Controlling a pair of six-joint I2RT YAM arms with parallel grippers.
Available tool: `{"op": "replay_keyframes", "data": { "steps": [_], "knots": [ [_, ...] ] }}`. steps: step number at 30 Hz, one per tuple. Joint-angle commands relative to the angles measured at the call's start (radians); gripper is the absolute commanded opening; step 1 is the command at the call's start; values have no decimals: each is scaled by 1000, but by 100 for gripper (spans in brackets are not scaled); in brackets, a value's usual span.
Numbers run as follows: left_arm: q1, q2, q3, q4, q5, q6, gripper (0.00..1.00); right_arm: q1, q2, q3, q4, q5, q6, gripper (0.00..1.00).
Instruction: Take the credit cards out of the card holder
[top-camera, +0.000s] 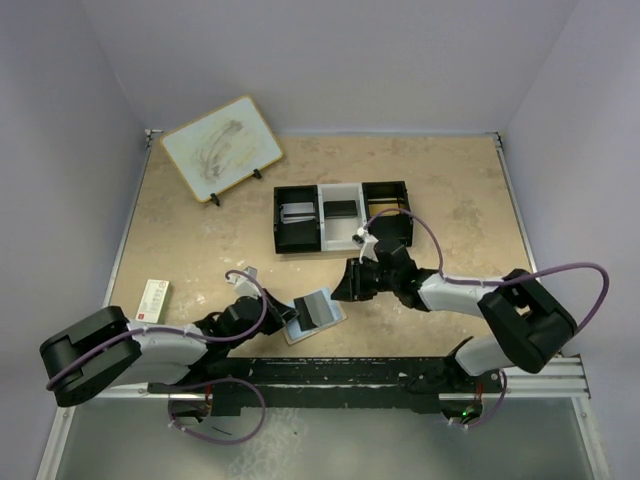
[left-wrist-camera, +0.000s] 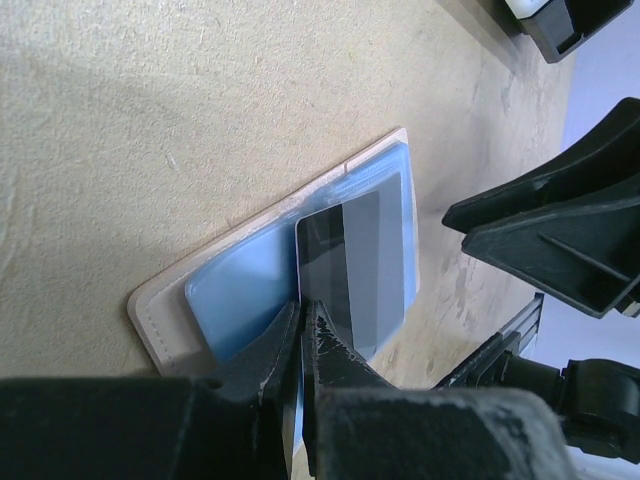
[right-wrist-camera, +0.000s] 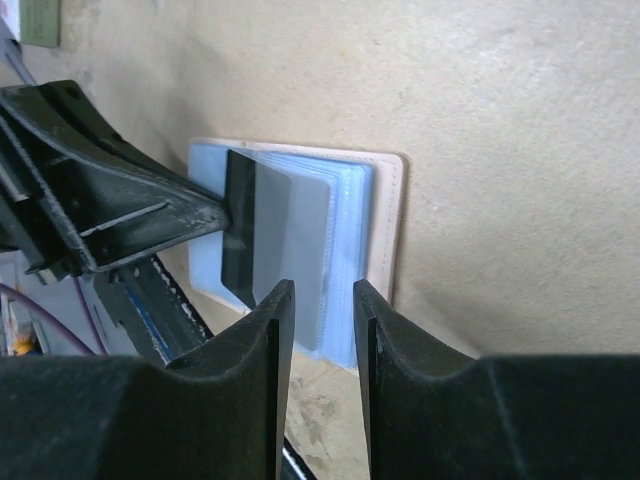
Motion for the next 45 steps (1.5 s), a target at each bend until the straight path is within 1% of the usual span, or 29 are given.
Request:
{"op": "replay_keyframes", "data": {
  "steps": [1, 7, 12, 15, 21, 22, 26, 29, 31, 34, 39, 42, 45],
  "knots": [
    [-1, 23, 4, -60, -38, 39, 0, 2, -13, 25, 32, -65, -9, 33],
    [-1, 9, 3, -68, -44, 39, 0, 36, 84, 23, 163, -162, 22, 32],
    [-1, -14, -4, -83, -49, 38, 0, 63, 123, 7, 228, -161, 56, 30],
    [-1, -16, -1, -86, -47, 39, 0, 64, 130, 6, 237, -164, 55, 30],
    [-1, -15, -3, -84, -38, 37, 0, 77, 165, 20, 217, -160, 48, 29],
    [-1, -19, -5, -85, -39, 37, 0, 77, 153, 22, 190, -134, 40, 29],
    [-3, -35, -5, -109, -42, 38, 0, 78, 67, 72, -18, 24, -29, 29],
    [-3, -42, -6, -120, -41, 40, 0, 77, 23, 117, -99, 65, -63, 30],
    [-3, -48, -6, -128, -42, 42, 0, 78, 14, 124, -89, 26, -58, 31],
    [-3, -55, -5, -130, -43, 43, 0, 84, 27, 102, 3, -48, -19, 31],
    [-3, -54, -2, -133, -43, 45, 0, 110, 112, 104, 81, -125, -3, 31],
    [-3, -55, -1, -132, -41, 45, 0, 120, 153, 106, 105, -140, 1, 31],
    [-3, -64, -2, -136, -41, 42, 0, 120, 178, 104, 95, -112, 9, 31]
  ]
}}
